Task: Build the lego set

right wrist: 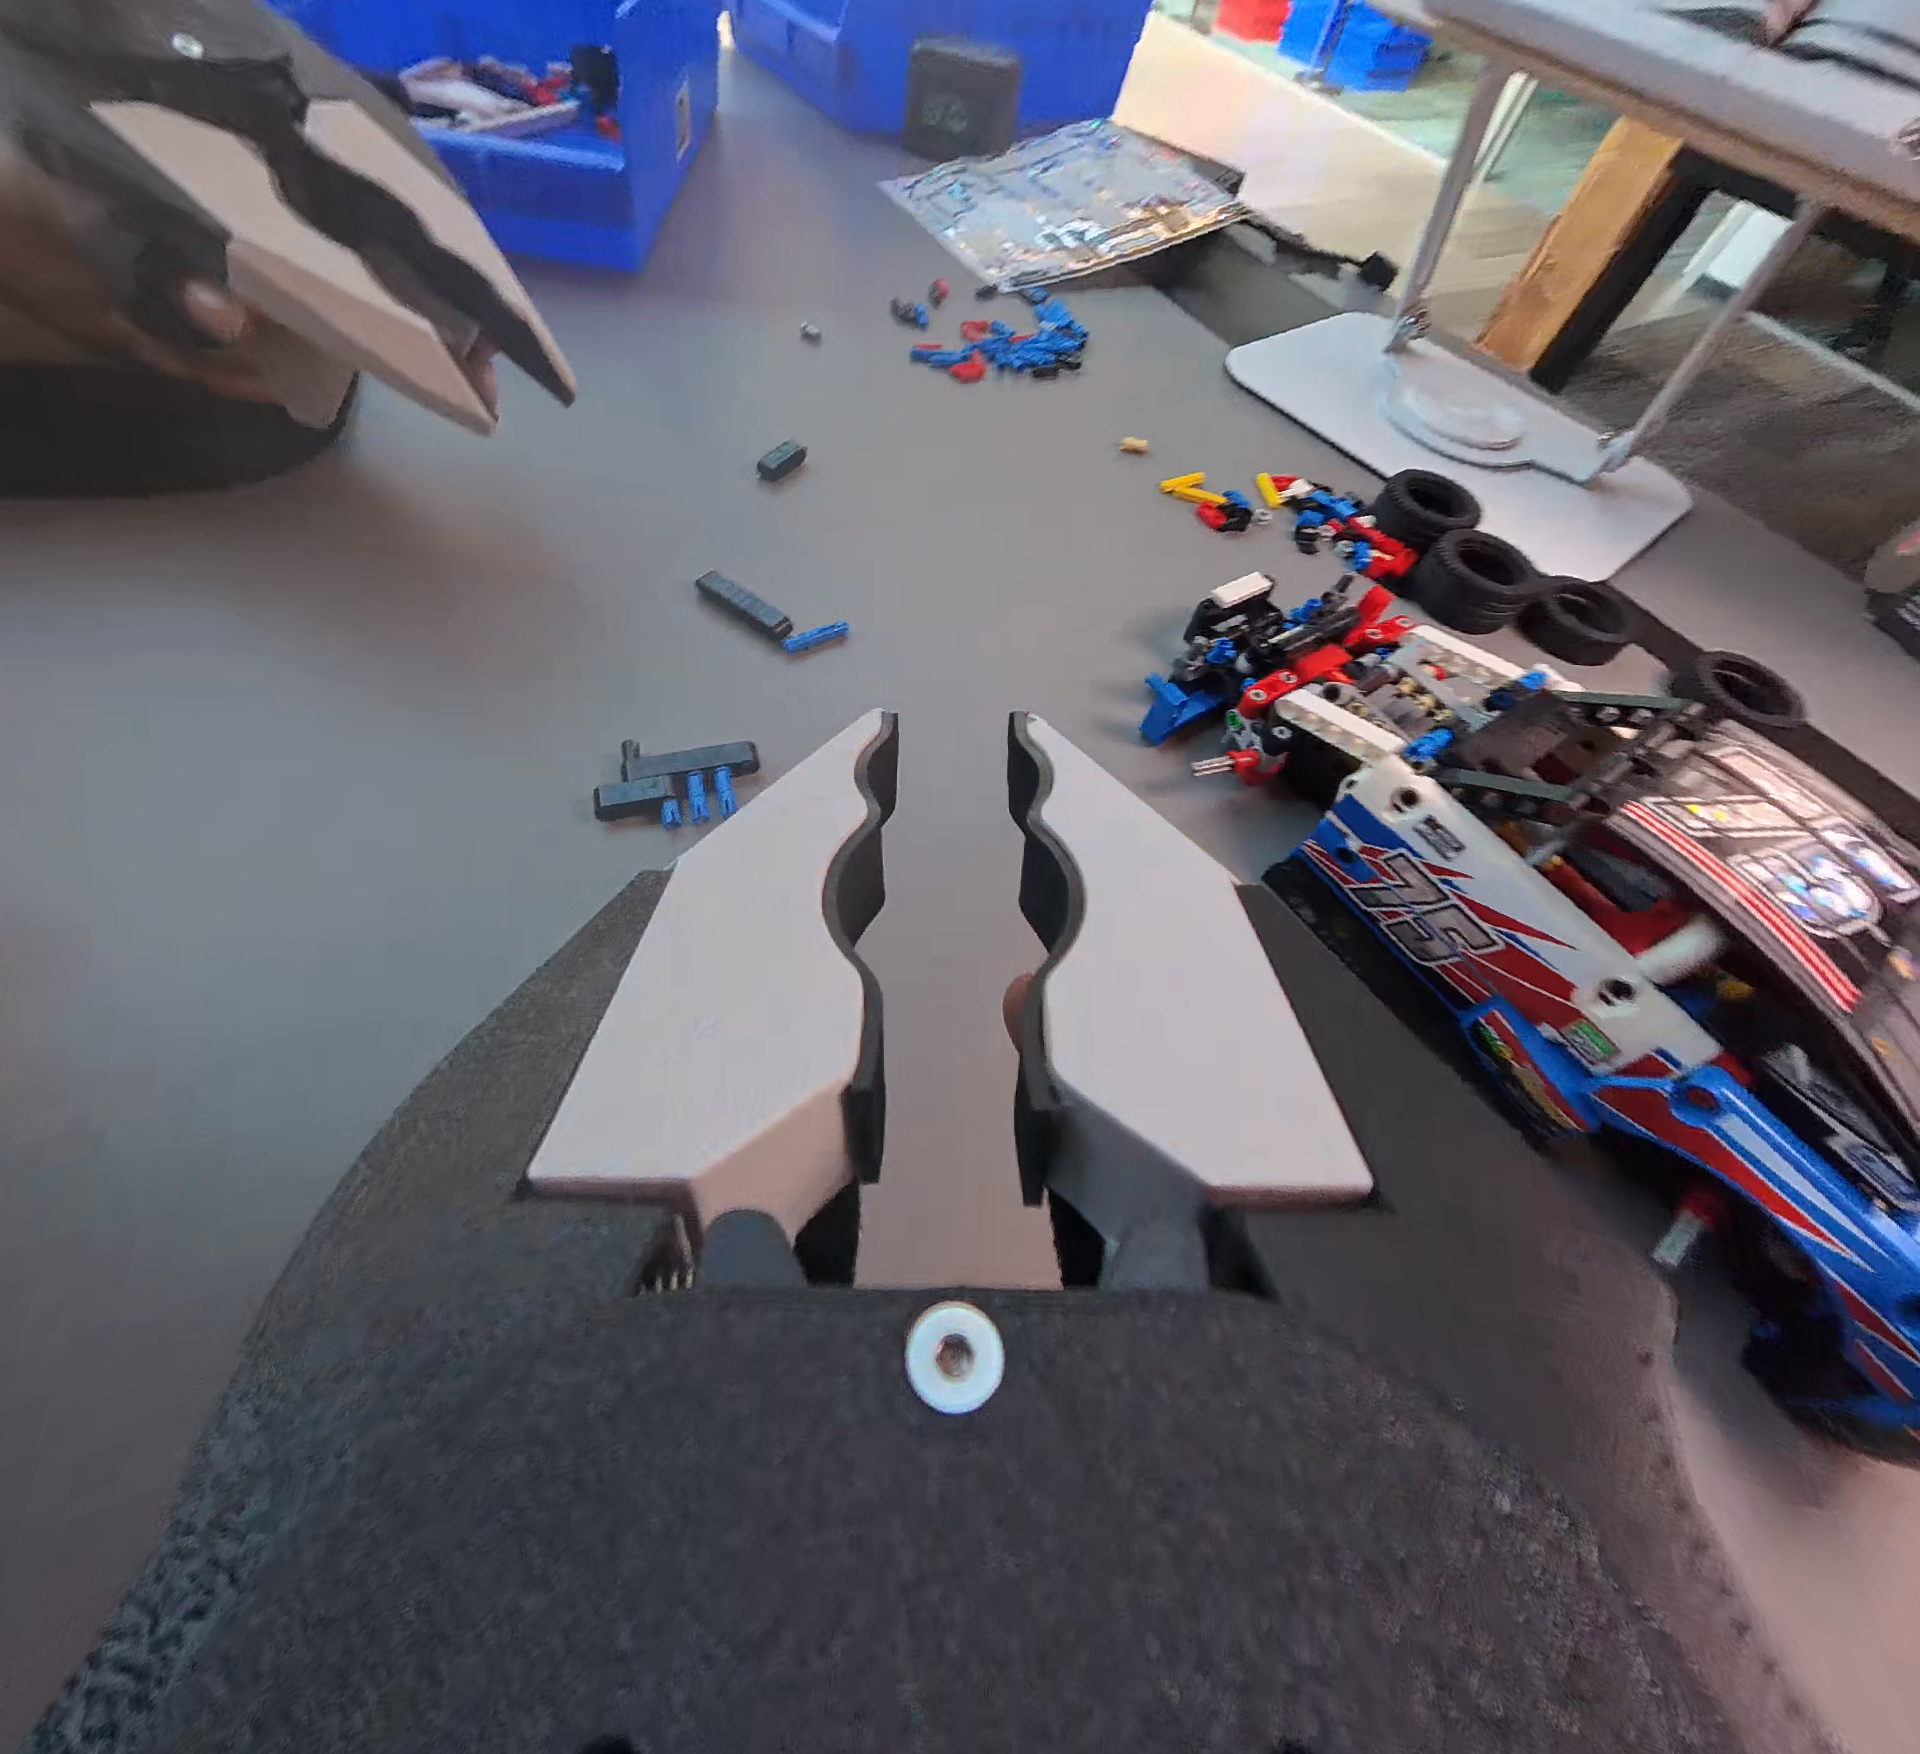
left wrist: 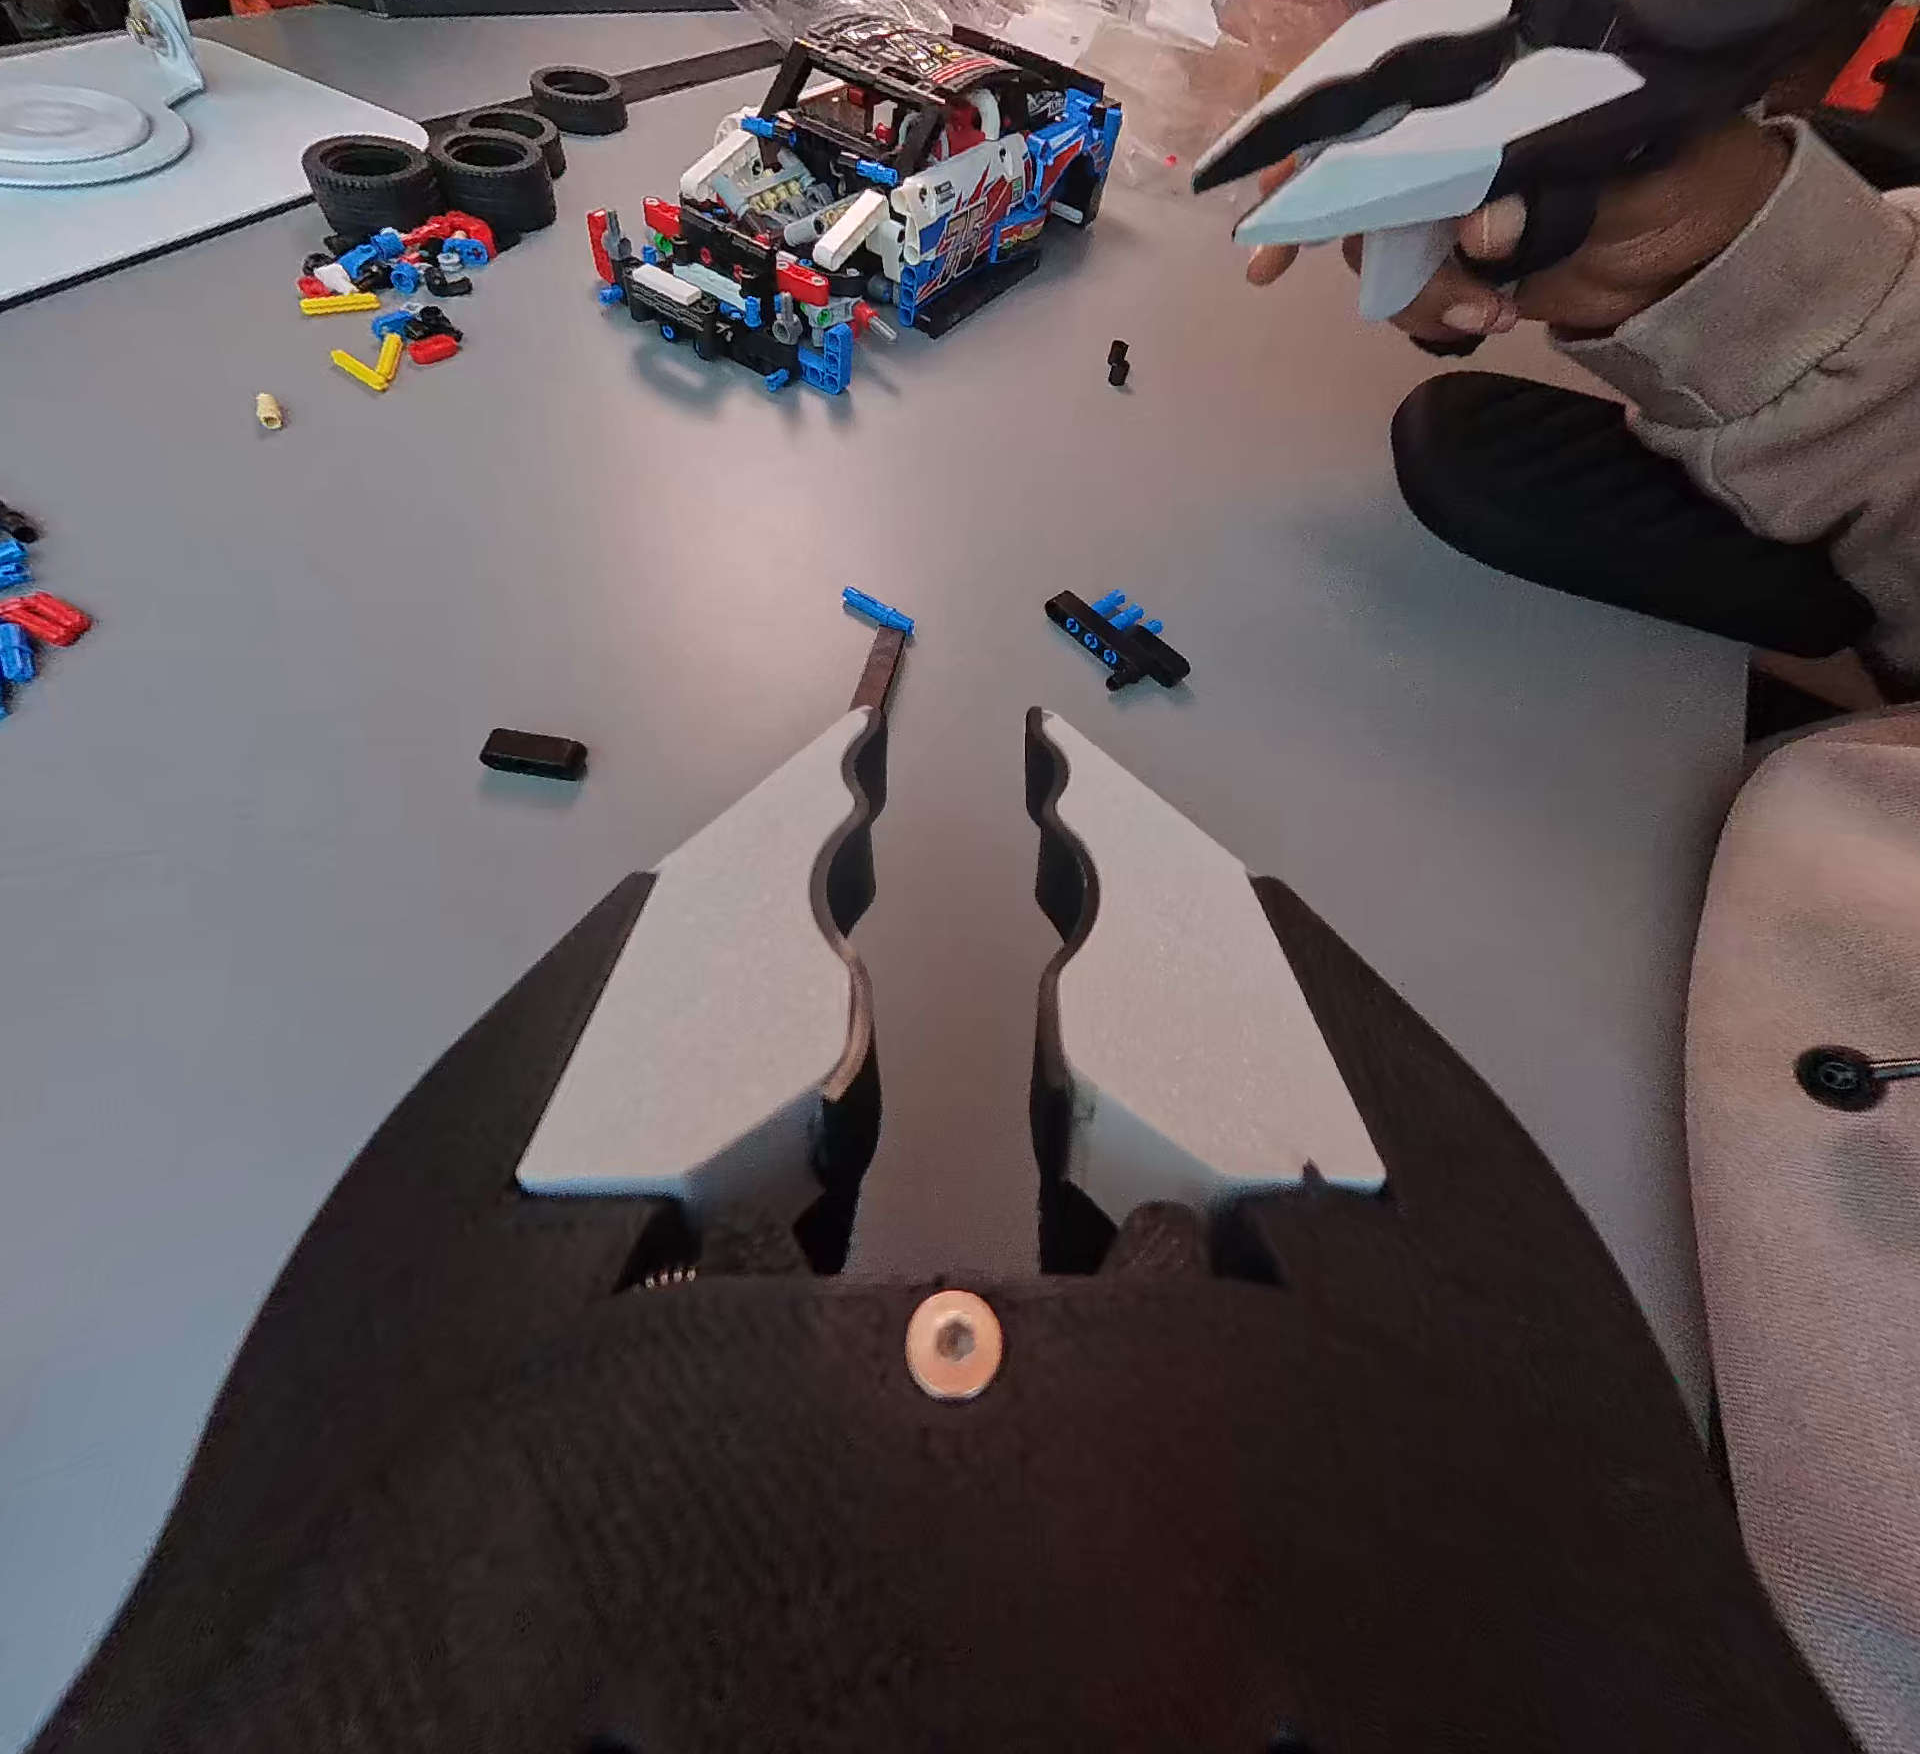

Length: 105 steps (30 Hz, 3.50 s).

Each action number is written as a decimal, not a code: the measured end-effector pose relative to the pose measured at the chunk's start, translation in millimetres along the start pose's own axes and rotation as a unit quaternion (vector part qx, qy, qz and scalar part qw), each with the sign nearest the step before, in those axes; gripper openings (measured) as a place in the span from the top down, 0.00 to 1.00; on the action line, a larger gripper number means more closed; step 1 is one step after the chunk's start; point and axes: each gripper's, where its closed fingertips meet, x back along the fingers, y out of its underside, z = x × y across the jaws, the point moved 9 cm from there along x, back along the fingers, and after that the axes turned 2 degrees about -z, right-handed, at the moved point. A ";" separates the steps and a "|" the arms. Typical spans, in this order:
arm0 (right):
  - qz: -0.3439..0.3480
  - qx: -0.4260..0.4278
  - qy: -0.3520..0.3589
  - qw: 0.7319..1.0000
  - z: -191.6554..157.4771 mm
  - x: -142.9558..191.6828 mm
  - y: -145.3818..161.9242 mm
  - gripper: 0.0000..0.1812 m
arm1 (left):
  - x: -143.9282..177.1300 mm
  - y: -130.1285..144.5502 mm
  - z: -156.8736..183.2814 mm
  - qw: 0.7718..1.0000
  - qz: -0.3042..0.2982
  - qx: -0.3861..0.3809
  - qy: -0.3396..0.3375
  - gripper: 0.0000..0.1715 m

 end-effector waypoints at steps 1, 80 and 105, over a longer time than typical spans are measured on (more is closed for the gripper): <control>0.014 -0.008 0.016 1.000 2.8 7.2 -1.5 0.90 | -0.6 0.3 2.0 1.000 -0.004 -0.011 -0.005 0.85; 0.105 -0.060 0.096 0.988 -122.0 150.0 2.9 0.91 | 163.3 100.2 150.3 0.992 0.062 -0.028 -0.105 0.80; 0.135 -0.085 0.113 0.981 -195.8 240.5 48.8 0.91 | 106.9 197.7 309.3 0.967 -0.174 0.024 0.185 0.97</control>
